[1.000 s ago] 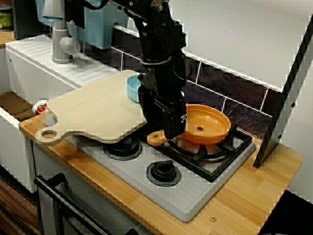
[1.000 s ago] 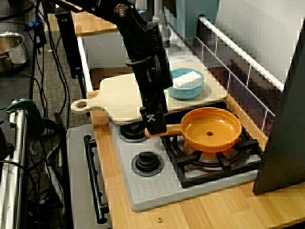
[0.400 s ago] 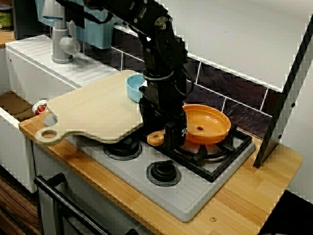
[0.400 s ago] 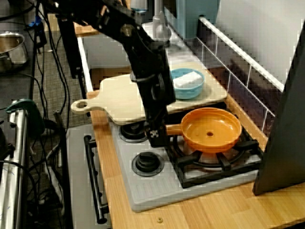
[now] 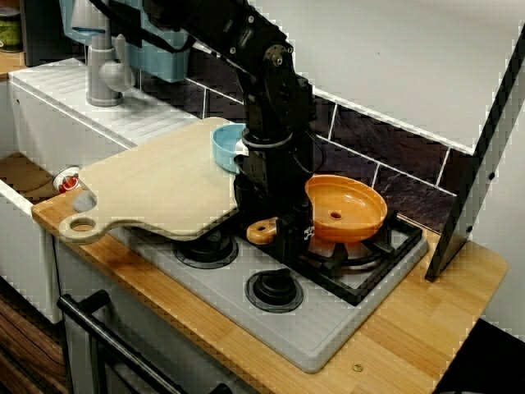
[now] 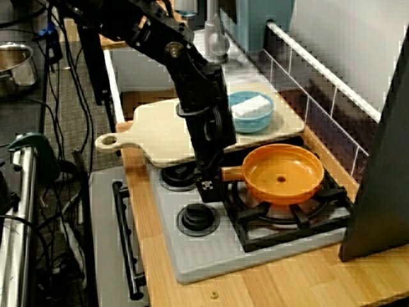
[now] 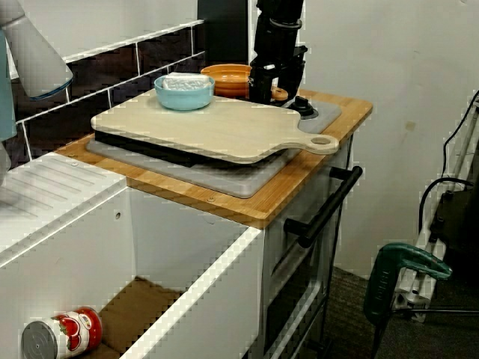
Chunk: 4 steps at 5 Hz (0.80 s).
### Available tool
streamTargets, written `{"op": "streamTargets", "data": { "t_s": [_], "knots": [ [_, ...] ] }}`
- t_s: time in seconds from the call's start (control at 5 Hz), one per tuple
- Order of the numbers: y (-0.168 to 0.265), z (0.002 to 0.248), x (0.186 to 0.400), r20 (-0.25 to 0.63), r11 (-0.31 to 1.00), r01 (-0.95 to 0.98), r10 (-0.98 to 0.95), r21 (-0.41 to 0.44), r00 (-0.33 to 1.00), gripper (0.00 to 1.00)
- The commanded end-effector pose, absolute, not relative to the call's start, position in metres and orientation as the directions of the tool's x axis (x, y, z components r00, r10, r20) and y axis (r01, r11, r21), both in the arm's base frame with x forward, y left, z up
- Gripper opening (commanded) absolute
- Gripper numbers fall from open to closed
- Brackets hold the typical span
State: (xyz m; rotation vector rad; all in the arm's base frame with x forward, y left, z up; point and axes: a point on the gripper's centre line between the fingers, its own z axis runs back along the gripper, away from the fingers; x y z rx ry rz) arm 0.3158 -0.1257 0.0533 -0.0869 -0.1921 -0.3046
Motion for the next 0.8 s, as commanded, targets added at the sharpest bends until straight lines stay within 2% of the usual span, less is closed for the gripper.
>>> {"op": "streamTargets", "data": {
  "t_s": [0.0, 0.6],
  "knots": [
    [-0.122, 0.069, 0.329, 0.242, 0.948, 0.308, -0.282, -0.078, 0.928, 0.0],
    [-0.119, 0.086, 0.328, 0.256, 0.946, 0.308, -0.275, -0.097, 0.927, 0.0]
  ]
}}
